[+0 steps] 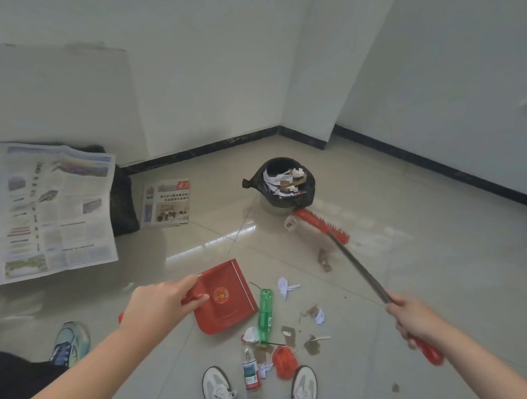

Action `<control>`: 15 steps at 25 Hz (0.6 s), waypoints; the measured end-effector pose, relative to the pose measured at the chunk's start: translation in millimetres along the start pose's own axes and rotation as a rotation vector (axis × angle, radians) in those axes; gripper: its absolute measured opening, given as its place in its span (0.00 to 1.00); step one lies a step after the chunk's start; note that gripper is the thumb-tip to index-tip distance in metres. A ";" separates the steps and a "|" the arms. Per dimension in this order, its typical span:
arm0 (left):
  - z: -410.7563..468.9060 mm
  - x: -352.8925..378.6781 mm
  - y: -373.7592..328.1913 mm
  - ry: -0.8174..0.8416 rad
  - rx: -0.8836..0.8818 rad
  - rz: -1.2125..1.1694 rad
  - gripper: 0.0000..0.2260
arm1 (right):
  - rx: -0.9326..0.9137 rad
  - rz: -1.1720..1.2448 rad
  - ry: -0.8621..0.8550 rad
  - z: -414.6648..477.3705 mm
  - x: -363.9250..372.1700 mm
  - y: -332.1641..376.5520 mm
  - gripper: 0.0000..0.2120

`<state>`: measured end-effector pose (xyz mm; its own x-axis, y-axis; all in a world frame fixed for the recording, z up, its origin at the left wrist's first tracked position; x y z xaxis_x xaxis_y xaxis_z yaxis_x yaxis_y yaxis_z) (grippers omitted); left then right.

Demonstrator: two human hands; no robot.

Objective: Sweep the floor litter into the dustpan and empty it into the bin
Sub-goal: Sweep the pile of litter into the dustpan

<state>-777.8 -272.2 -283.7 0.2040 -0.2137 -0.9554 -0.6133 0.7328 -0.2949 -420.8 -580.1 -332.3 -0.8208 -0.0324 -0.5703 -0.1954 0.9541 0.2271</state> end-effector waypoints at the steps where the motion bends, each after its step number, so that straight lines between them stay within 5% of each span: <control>1: -0.2 3.6 -3.3 0.000 0.006 0.005 0.19 | 0.010 0.011 -0.006 24.8 -0.3 3.9 0.18; 7: 2.6 3.7 -21.2 -0.038 0.020 -0.034 0.24 | 0.009 -0.042 0.101 120.2 24.8 24.0 0.19; 15: 20.8 7.3 -35.7 0.114 -0.020 0.039 0.21 | -0.087 -0.349 0.182 -1.4 84.0 -52.4 0.29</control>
<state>-738.5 -286.5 -279.7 0.0927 -0.2582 -0.9616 -0.6345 0.7290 -0.2569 -480.2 -633.2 -390.9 -0.7772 -0.4096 -0.4776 -0.5177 0.8478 0.1154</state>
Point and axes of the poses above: each hand's wrist, its own z-axis towards the middle knuckle, its own x-axis out of the palm, y = z × x, the point moved 9 cm from there along z, towards the middle knuckle, and after that the axes turned 7 degrees about -z, right-handed, at the moved point
